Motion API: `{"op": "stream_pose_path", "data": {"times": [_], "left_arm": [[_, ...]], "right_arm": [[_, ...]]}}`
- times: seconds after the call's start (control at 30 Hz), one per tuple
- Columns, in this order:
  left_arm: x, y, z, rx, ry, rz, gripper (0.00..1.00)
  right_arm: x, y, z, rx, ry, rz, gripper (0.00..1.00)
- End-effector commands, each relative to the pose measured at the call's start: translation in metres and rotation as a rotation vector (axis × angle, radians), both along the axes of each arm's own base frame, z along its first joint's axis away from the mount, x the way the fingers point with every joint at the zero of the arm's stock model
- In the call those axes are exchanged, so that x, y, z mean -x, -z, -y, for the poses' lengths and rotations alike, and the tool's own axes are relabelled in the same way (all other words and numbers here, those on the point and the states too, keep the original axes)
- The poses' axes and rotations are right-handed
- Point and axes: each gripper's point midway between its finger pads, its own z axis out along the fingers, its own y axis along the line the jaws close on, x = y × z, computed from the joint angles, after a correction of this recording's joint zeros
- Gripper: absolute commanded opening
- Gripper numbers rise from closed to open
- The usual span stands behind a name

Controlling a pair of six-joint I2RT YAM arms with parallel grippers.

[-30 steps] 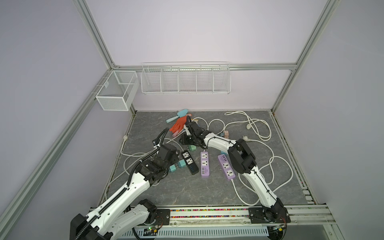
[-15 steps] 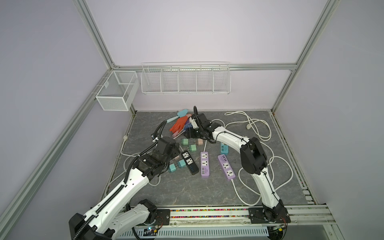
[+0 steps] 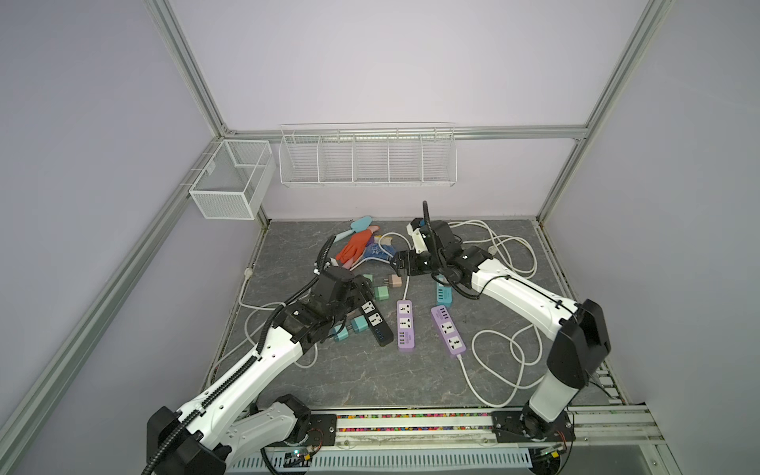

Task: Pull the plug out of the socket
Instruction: 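Lower the mint-green adapter beside the black strip, open the right gripper, then move the right gripper over the teal strip's pink adapters while the left draws back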

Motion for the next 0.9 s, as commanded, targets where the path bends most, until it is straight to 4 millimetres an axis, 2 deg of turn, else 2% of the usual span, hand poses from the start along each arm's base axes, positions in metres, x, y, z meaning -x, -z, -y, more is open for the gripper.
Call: {"op": "stream_pose_path", "data": {"times": [0.0, 0.17, 0.33, 0.47, 0.63, 0.87], "left_arm": [[-0.002, -0.002, 0.021, 0.017, 0.055, 0.028, 0.85], [-0.004, -0.002, 0.046, 0.024, 0.119, 0.052, 0.92], [-0.004, 0.004, 0.057, 0.018, 0.158, 0.057, 0.98], [-0.006, 0.013, 0.065, 0.03, 0.187, 0.067, 0.99], [-0.008, 0.025, 0.079, 0.034, 0.236, 0.074, 0.99], [-0.019, 0.043, 0.102, 0.033, 0.295, 0.066, 0.99]], "right_arm": [[0.01, -0.002, 0.042, 0.087, 0.093, 0.017, 0.94], [0.037, 0.016, 0.074, 0.128, 0.145, -0.026, 0.96], [0.053, 0.037, 0.103, 0.192, 0.216, -0.054, 1.0], [0.055, 0.072, 0.121, 0.24, 0.302, -0.117, 0.95], [0.042, 0.103, 0.12, 0.24, 0.365, -0.161, 0.92], [0.014, 0.139, 0.118, 0.284, 0.412, -0.202, 0.96]]}}
